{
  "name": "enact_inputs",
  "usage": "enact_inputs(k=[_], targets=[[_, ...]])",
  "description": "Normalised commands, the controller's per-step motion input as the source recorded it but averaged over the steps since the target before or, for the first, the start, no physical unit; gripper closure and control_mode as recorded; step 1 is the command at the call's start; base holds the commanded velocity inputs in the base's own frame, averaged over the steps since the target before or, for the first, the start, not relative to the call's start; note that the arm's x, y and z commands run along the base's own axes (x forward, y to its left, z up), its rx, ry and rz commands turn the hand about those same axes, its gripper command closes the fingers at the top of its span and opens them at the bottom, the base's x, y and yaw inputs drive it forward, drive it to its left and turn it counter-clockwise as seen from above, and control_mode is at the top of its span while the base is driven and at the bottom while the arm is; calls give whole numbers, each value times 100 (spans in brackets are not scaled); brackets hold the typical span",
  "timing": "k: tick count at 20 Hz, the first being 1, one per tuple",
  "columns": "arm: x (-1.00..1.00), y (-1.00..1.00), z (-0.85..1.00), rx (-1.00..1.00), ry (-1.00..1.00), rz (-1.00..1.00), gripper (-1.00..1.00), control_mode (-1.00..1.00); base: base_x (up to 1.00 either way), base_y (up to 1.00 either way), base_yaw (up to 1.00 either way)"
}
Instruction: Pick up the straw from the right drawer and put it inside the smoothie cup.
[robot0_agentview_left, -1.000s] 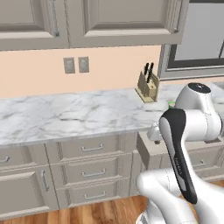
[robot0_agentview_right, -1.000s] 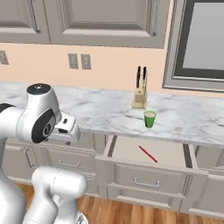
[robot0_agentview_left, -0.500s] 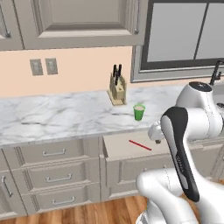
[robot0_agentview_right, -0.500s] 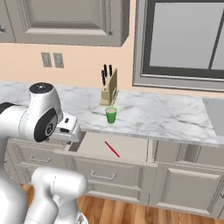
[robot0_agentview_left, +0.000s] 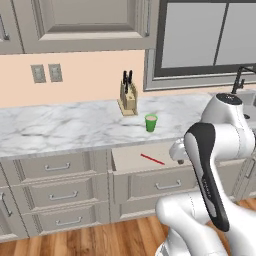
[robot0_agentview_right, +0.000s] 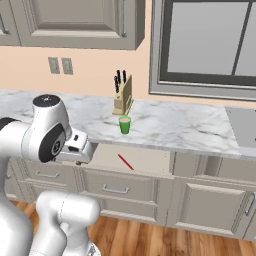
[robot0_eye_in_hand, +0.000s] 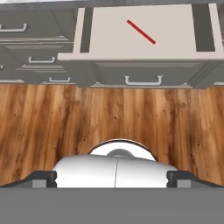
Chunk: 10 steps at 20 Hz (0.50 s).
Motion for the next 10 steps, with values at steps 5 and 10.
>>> enact_inputs(k=[5,10], targets=[[21,-1,0,0,0,0,-100,-100,0,0,0],[63,0,-12,0,4,0,-100,-100,0,0,0]])
